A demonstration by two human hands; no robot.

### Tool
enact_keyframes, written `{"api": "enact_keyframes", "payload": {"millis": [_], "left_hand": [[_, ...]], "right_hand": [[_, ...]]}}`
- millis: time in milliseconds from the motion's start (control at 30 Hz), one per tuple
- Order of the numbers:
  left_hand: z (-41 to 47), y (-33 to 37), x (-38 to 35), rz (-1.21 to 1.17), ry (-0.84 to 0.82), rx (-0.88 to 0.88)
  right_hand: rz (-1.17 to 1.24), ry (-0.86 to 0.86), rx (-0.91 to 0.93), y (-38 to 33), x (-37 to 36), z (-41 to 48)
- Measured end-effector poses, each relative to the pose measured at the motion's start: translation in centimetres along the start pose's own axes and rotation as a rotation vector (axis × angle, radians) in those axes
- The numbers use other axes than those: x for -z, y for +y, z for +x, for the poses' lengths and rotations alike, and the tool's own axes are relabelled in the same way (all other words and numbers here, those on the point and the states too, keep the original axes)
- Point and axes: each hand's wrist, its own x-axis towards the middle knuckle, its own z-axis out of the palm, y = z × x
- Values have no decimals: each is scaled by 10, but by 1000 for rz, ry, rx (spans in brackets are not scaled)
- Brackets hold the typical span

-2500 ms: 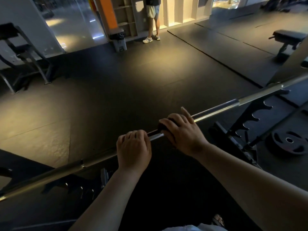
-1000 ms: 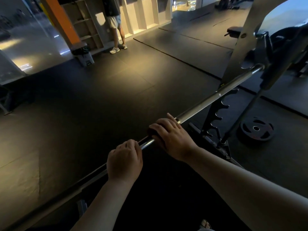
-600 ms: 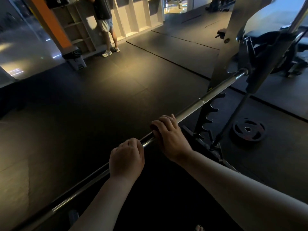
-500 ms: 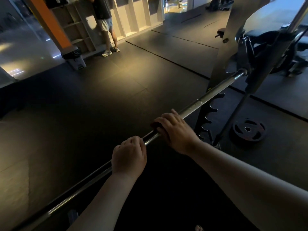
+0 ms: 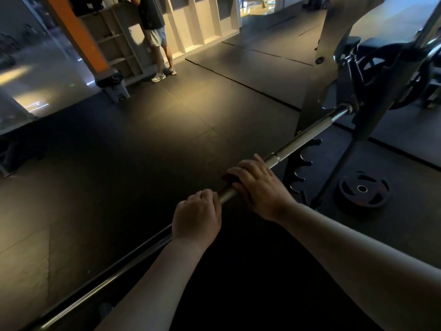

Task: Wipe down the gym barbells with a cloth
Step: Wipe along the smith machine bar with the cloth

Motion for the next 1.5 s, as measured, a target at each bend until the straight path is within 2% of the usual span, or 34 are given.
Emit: {"api": "enact_keyframes", "payload": {"millis": [100,200,267,400,467,533,600,700,800,933,1000,1133,1333,1500], "left_hand": [[9,9,-2,32,3,-5],[14,14,-2,27,-14,-17],[16,16,-3,33,-6,-32],[23,18,-3,28,-19,-81],[28,21,-2,21,-23,-110],[34,25,-2,23,-35,-147],[42,32,-1,32,-52,-190],[52,40,-5,24,-45,-233],[57,42,-7,-3,-22,-243],[62,45,-10,13,-21,-262],[64,50,-10,5,-12,-259],[71,60,-10,-7,-21,-243],[90,85,-17,46,-43,-239],[113,107,-23,25,-77,-262]], "right_hand": [[66,129,-298,31,13,5],[211,255,-517,14,7,8],[246,235,-462,-10,-9,4],[98,73,-142,1,-7,-8],[86,90,-237,22,11,-3],[185,175,-515,36,24,6],[287,271,-683,38,24,15],[379,359,-682,17,10,12],[313,257,-592,-7,-6,-10],[263,280,-490,20,-3,-17],[314,343,-538,44,7,-9],[587,626,-753,63,15,14],[736,653,-834,39,-21,5],[864,777,-979,80,13,28]]}}
